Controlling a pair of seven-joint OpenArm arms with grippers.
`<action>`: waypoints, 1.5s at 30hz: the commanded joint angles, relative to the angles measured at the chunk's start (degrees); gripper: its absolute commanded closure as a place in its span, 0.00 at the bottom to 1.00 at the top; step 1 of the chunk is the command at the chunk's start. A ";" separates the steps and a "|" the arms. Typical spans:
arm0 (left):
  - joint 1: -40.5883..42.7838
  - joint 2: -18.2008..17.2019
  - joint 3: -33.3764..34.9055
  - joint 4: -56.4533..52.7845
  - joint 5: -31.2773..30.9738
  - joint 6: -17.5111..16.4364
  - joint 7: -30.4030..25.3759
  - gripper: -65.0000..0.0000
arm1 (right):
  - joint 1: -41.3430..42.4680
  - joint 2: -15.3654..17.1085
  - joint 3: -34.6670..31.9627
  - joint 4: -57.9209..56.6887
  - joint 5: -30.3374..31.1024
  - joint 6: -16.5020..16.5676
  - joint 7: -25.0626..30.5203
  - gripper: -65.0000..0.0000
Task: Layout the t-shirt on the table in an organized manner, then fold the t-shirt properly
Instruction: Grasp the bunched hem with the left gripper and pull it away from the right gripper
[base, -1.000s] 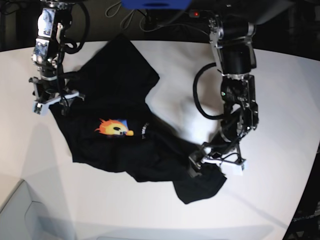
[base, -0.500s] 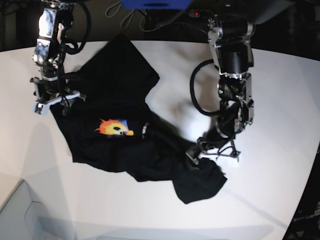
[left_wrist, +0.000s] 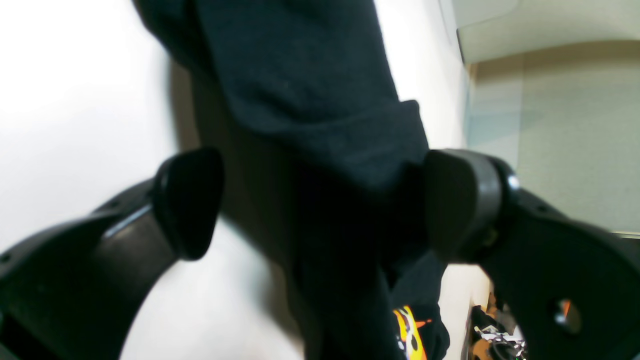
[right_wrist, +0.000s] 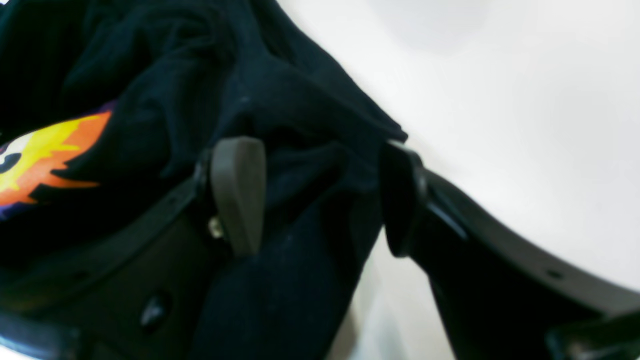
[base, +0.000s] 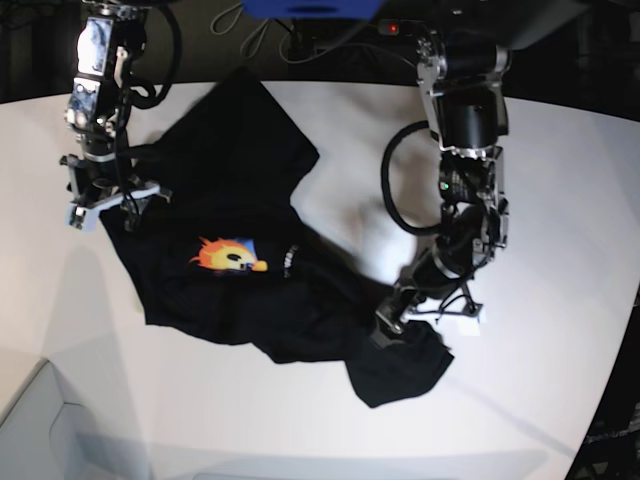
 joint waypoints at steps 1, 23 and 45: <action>-1.79 0.21 0.00 1.30 -1.01 -0.61 -0.52 0.08 | 0.36 0.63 0.16 0.51 0.11 0.03 1.62 0.44; -3.02 0.47 0.35 4.38 -1.71 -0.61 -3.60 0.63 | 0.89 1.86 0.16 -0.99 0.02 0.03 1.70 0.44; -24.12 0.38 10.54 -10.04 2.51 -0.17 -12.48 1.00 | 0.80 3.00 0.25 -0.99 0.02 0.03 1.79 0.44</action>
